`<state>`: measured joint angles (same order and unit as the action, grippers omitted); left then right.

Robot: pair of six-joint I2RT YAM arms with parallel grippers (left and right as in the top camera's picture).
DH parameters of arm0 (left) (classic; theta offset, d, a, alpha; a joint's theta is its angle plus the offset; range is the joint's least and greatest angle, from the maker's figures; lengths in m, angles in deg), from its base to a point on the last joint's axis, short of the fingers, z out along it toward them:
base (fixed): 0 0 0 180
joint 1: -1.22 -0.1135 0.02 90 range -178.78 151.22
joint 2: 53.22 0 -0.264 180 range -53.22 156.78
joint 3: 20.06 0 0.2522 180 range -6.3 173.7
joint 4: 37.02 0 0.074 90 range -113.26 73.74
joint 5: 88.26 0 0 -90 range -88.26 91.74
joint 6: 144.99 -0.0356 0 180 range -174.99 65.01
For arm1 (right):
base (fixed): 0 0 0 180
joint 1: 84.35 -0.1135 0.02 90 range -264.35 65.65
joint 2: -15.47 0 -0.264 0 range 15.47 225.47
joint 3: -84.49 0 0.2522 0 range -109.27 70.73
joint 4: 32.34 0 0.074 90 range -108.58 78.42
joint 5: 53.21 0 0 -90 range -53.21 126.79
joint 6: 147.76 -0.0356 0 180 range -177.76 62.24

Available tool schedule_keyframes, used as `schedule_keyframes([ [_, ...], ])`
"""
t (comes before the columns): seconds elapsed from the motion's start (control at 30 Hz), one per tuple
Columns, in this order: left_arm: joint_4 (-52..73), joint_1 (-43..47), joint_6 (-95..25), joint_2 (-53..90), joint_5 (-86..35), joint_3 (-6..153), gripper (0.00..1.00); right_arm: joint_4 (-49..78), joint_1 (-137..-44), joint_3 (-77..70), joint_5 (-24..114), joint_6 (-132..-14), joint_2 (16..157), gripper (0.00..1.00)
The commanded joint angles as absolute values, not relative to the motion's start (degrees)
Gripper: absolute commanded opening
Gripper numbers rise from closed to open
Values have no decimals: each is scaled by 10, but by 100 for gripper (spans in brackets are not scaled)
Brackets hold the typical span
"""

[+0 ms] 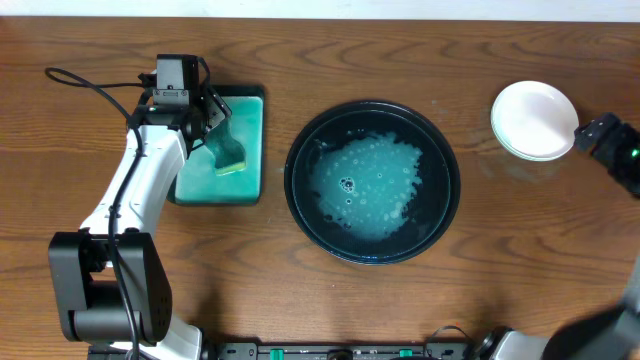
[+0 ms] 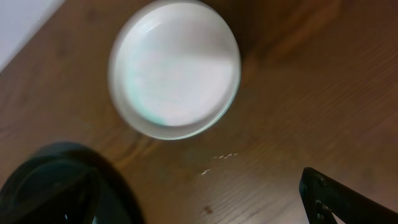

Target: Clean dirty plates on tray and stack at the side

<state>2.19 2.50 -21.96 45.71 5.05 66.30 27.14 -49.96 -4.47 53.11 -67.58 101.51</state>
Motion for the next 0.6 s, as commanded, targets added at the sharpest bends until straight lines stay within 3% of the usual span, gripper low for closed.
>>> schedule_keyframes([
  [0.0, 22, 24, -219, 460, 54, 673, 80, 278, -521, 51, 498, -681, 885, 99],
  [0.4, 22, 24, -219, 460, 54, 673, 80, 275, -552, 327, 562, -719, 444, 99],
  [0.57, 22, 24, -219, 460, 54, 673, 80, 281, -552, 340, 570, -766, 400, 99],
])
